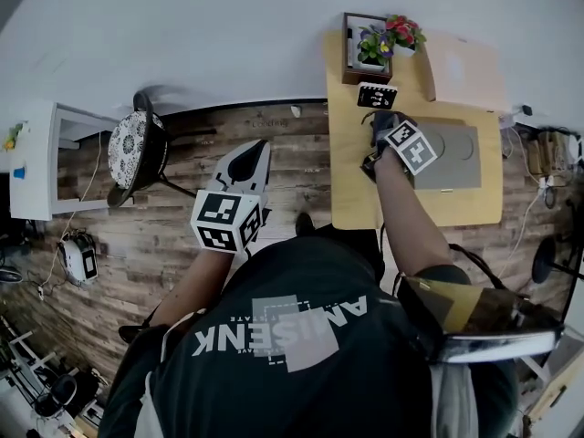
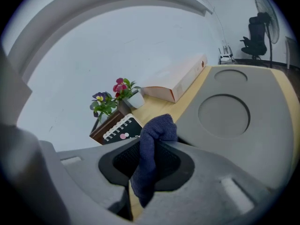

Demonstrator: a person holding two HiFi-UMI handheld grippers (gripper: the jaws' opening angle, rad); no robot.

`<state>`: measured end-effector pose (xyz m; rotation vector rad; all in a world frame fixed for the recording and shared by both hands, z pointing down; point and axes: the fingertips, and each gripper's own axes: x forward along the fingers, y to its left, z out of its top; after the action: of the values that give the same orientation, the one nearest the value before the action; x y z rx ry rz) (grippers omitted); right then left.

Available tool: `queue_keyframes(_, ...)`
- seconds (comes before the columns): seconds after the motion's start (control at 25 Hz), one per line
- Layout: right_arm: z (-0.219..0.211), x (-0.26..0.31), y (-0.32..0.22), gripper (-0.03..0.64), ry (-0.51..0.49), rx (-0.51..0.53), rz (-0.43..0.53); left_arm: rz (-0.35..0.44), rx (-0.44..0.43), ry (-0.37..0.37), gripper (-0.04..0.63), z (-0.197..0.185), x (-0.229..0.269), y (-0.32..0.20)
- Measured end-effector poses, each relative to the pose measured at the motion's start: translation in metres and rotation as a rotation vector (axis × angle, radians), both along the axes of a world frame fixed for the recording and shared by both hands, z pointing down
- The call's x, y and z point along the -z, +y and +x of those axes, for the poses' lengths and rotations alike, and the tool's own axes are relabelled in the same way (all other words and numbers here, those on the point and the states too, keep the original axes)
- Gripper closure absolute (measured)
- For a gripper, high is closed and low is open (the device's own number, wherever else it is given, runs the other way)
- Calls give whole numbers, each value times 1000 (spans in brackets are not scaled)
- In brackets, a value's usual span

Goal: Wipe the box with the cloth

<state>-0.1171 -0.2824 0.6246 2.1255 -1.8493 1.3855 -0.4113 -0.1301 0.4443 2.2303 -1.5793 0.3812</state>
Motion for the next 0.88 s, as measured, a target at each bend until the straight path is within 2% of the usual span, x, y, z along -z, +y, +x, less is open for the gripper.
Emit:
queue_keyframes(0.2,-12,50,9,543,2,100,111,16,-60,24,595,15,1,4)
queue_keyframes(0.36,0,85,33,543,5,123,180,22,-129,51,595,35,-2,3)
queue_keyframes(0.56,50,113,67,543,127,115,221,102,-289,7,595,80,7,-3)
queue_keyframes(0.72,99,119,94,543,149,52,210,109,-380,85,595,119,19,-12)
queue_keyframes(0.88,149,119,115,543,182,13,197,128,-408,96,595,151,29,-25)
